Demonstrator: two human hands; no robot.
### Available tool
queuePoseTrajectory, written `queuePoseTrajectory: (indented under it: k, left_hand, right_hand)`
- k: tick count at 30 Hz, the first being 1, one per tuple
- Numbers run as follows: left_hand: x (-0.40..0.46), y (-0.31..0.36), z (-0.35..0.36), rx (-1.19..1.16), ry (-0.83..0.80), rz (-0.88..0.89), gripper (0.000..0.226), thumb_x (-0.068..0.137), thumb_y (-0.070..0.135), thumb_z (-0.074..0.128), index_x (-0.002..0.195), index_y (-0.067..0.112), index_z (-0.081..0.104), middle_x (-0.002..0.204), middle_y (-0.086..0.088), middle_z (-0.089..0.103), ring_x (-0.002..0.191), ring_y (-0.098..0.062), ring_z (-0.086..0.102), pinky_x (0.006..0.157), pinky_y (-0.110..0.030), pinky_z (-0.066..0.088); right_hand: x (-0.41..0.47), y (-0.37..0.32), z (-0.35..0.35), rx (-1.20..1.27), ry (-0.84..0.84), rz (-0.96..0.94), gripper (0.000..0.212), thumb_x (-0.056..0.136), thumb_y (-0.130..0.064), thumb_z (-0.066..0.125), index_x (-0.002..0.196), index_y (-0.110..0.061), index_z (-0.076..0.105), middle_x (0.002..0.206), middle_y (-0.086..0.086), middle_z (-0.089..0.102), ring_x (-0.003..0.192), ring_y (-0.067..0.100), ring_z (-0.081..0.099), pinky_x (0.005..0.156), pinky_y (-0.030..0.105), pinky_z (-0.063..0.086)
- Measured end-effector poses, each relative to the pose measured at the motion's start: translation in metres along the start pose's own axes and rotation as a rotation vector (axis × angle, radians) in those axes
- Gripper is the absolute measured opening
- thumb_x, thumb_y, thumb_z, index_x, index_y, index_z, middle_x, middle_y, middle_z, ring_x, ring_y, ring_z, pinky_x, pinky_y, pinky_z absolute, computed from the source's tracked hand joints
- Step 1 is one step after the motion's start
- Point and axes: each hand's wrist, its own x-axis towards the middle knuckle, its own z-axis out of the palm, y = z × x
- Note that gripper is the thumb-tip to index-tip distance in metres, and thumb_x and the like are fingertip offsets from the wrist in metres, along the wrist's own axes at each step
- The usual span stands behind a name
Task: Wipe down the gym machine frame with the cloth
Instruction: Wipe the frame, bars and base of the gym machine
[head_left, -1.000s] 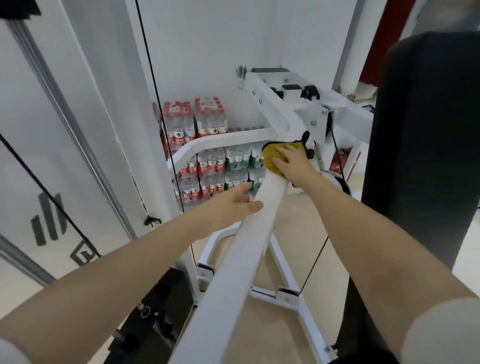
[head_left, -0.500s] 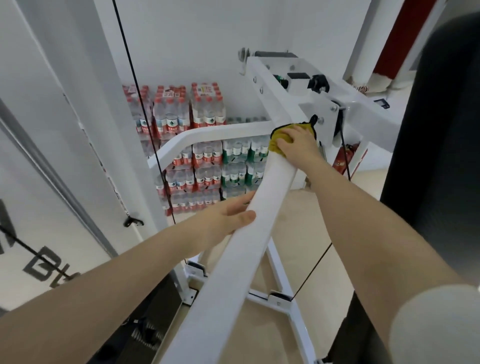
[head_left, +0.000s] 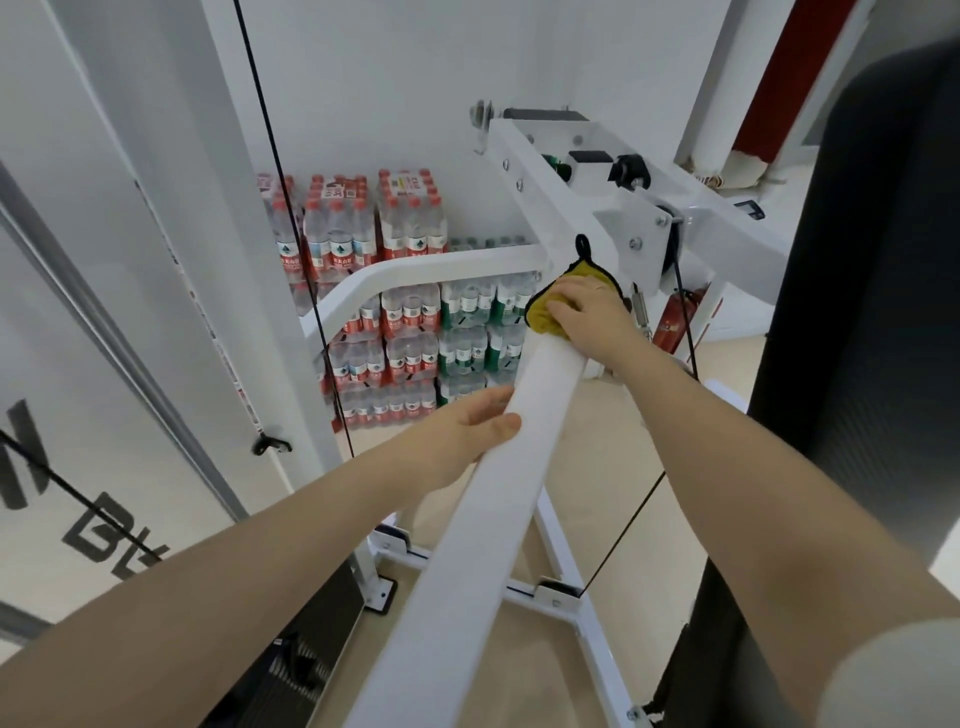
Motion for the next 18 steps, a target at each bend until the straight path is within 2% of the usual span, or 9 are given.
queuePoseTrajectory:
  k: [2, 4, 7, 9, 12, 15, 18]
  left_hand:
    - [-0.001, 0.000, 0.002, -0.005, 0.075, -0.031, 0.037, 0.093, 0.026, 0.053, 0.128, 0.015, 0.045, 0.118, 0.003, 0.060, 0.092, -0.008, 0.060, 0.082, -0.022, 0.051]
    - [-0.005, -0.002, -0.001, 0.038, 0.190, -0.010, 0.039, 0.086, 0.031, 0.064, 0.117, 0.015, 0.047, 0.115, -0.001, 0.062, 0.092, -0.012, 0.059, 0.086, -0.031, 0.050]
    - [-0.023, -0.001, -0.014, 0.149, 0.344, 0.056, 0.031, 0.083, 0.037, 0.066, 0.102, 0.017, 0.052, 0.094, 0.002, 0.061, 0.081, -0.013, 0.059, 0.074, -0.029, 0.050]
    - [-0.041, -0.003, -0.028, 0.129, 0.354, 0.058, 0.022, 0.089, 0.036, 0.056, 0.099, 0.016, 0.055, 0.090, 0.001, 0.060, 0.076, -0.012, 0.058, 0.071, -0.027, 0.049]
    - [-0.068, -0.014, -0.046, 0.139, 0.353, 0.047, 0.017, 0.094, 0.033, 0.048, 0.098, 0.018, 0.056, 0.092, 0.000, 0.061, 0.077, -0.013, 0.059, 0.078, -0.032, 0.049]
    - [-0.088, -0.030, -0.055, 0.142, 0.344, 0.028, 0.018, 0.095, 0.030, 0.046, 0.099, 0.016, 0.058, 0.093, -0.001, 0.063, 0.079, -0.015, 0.060, 0.078, -0.033, 0.049]
    - [-0.101, -0.042, -0.054, 0.130, 0.315, 0.008, 0.018, 0.096, 0.029, 0.045, 0.099, 0.016, 0.058, 0.094, -0.001, 0.063, 0.079, -0.016, 0.061, 0.077, -0.032, 0.049]
  right_hand:
    - [-0.022, -0.017, 0.003, -0.117, 0.005, -0.079, 0.030, 0.089, -0.036, 0.046, 0.100, -0.020, 0.069, 0.113, -0.001, 0.062, 0.110, 0.020, 0.050, 0.100, 0.039, 0.033]
    - [-0.060, -0.039, 0.005, -0.118, -0.018, -0.228, 0.040, 0.082, -0.045, 0.038, 0.092, -0.023, 0.070, 0.095, -0.011, 0.059, 0.095, 0.009, 0.049, 0.094, 0.035, 0.035]
    - [-0.095, -0.058, 0.006, -0.065, -0.128, -0.401, 0.041, 0.083, -0.044, 0.038, 0.089, -0.020, 0.071, 0.084, -0.012, 0.059, 0.083, 0.008, 0.048, 0.079, 0.029, 0.034]
    - [-0.089, -0.067, 0.002, -0.077, -0.176, -0.334, 0.035, 0.089, -0.037, 0.044, 0.074, -0.015, 0.066, 0.073, -0.002, 0.060, 0.072, 0.015, 0.051, 0.069, 0.030, 0.038]
    - [-0.090, -0.089, 0.001, -0.201, -0.187, -0.219, 0.039, 0.092, -0.031, 0.045, 0.057, -0.014, 0.046, 0.061, 0.005, 0.051, 0.060, 0.019, 0.044, 0.060, 0.031, 0.036]
    - [-0.138, -0.127, 0.011, -0.223, -0.298, -0.379, 0.041, 0.089, -0.036, 0.042, 0.052, -0.018, 0.043, 0.050, 0.000, 0.045, 0.049, 0.016, 0.040, 0.058, 0.033, 0.039]
    - [-0.192, -0.165, 0.017, -0.137, -0.412, -0.570, 0.048, 0.083, -0.046, 0.029, 0.061, -0.016, 0.059, 0.055, 0.000, 0.056, 0.052, 0.015, 0.048, 0.058, 0.030, 0.039]
